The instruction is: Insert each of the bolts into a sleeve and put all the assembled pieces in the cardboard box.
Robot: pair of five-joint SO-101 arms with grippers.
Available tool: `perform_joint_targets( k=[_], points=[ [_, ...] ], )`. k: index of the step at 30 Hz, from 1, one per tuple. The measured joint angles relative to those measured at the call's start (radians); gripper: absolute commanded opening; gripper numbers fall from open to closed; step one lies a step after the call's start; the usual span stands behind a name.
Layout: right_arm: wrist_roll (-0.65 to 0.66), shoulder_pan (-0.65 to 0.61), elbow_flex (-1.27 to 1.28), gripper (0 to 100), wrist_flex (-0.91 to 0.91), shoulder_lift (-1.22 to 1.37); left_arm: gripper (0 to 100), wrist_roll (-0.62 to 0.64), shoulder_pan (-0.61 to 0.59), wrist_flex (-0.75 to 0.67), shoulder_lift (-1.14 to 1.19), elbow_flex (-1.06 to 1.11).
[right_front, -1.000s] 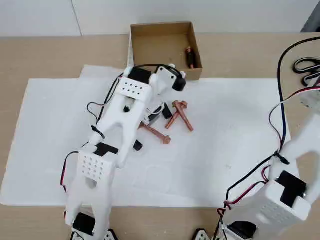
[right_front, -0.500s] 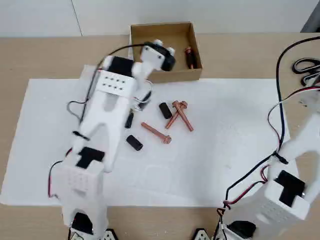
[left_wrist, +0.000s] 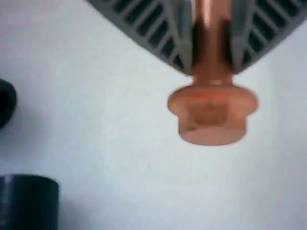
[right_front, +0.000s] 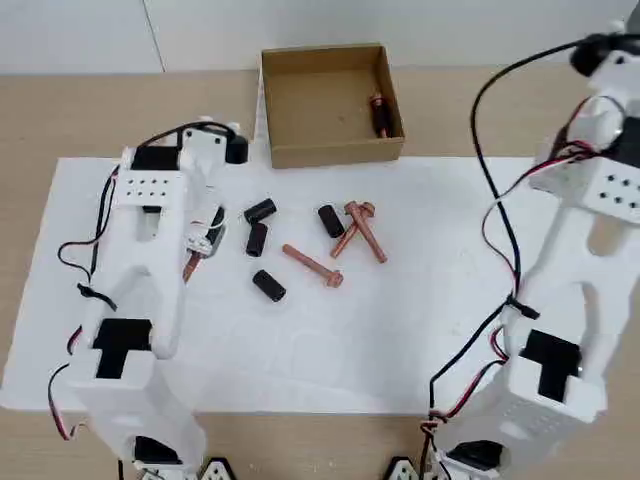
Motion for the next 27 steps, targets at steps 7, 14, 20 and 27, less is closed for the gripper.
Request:
perform_joint_targets(
  k=[7,14,20,27],
  points=[
    [0.000,-0.046,0.000,15.6,0.000,0.000,1,0.000,0.000,-0.189,0.000,0.135],
    [0.000,-0.046,0.000,15.6,0.000,0.000,10,0.000,0.000,-0.244,0.000,0.152],
    [0.000,-0.046,0.000,15.6,0.000,0.000,10,0.000,0.000,-0.281,0.031,0.152],
    [0.000,-0.046,0.000,15.6,0.000,0.000,9,-0.005,0.003,-0.304,0.071,0.150]
  ],
)
